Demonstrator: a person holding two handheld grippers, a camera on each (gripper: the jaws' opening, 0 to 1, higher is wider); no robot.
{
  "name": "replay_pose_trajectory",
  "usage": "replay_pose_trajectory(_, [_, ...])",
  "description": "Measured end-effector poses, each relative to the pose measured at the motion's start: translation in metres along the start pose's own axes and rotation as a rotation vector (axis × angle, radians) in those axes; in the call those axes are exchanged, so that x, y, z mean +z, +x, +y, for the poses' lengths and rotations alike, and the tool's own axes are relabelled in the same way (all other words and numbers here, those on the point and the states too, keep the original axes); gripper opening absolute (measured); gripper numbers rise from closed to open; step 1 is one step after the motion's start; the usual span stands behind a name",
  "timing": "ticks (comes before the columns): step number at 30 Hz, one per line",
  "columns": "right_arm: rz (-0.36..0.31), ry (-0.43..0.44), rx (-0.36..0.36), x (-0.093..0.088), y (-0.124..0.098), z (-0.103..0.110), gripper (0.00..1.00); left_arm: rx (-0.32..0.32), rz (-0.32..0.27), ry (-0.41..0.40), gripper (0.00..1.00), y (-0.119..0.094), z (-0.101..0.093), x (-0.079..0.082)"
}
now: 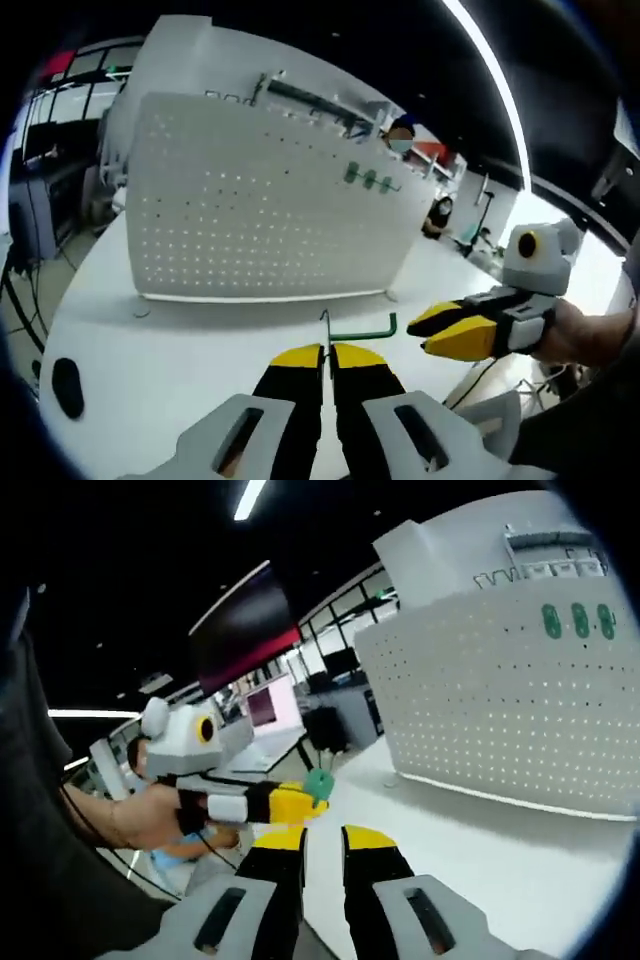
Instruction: Insert the hook assembly into the mounting plate slot until the hook locks in place.
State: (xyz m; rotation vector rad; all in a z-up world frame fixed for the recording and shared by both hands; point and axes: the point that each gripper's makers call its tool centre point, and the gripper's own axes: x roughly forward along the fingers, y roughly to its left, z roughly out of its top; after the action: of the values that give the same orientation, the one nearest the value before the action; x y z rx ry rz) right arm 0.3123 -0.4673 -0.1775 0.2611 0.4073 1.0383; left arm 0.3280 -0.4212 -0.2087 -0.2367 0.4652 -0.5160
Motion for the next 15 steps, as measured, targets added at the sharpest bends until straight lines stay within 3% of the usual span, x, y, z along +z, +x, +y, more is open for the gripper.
replay_pose_trajectory(6, [-0.02,0.06,0.016,0.007,0.007,0.0,0.12,-0.021,-0.017,-0.016,0.02,0.003,-0.006,0.004])
replay_pose_trajectory(8, [-0.022,0.067,0.015,0.009,0.009,0.001,0.12,-0.057,-0.051,-0.073,0.02,0.004,-0.014,0.01])
replay_pose_trajectory(15, [-0.026,0.074,0.022,0.009,0.014,0.003,0.12,-0.048,-0.047,-0.053,0.02,0.005,-0.014,0.009])
